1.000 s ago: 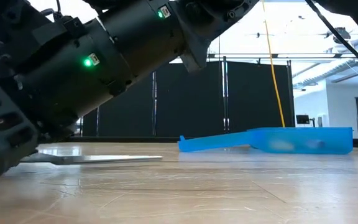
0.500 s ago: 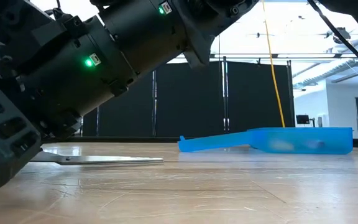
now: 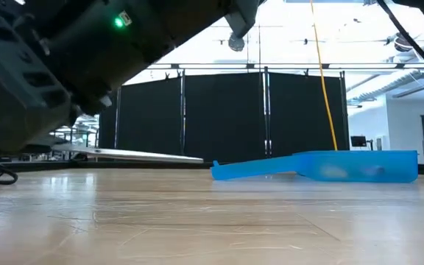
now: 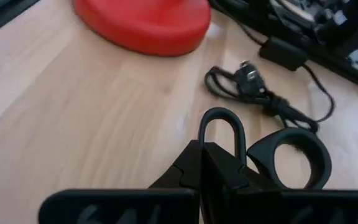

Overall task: Pick & place school supplies into a supply box
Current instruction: Put the black scissors into the blue supply box

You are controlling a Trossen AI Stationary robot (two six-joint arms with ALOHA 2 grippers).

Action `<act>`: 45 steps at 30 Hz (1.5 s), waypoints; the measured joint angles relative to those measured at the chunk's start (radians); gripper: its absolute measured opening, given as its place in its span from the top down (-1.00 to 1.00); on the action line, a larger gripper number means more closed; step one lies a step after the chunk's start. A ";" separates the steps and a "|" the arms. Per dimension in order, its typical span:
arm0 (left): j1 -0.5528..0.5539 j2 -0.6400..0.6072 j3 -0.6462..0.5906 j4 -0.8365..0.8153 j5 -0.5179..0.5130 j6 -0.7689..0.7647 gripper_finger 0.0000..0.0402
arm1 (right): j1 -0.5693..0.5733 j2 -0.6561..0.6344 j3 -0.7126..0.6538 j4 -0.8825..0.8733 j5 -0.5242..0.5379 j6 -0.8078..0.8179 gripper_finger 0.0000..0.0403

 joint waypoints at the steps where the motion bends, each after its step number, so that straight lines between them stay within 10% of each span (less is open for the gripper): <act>1: 0.000 0.000 0.000 -0.001 -0.001 -0.001 0.85 | 0.000 -0.001 0.000 0.001 0.006 0.004 1.00; 17: 0.000 0.000 0.000 -0.028 -0.074 -0.031 0.85 | -0.024 -0.077 -0.060 -0.028 0.119 0.081 1.00; 34: 0.000 0.000 0.000 -0.044 -0.110 -0.045 0.85 | -0.032 -0.500 -0.669 0.270 0.276 0.201 1.00; 45: 0.000 0.000 0.000 -0.052 -0.121 -0.056 0.85 | -0.013 -0.659 -0.807 0.280 0.405 0.235 1.00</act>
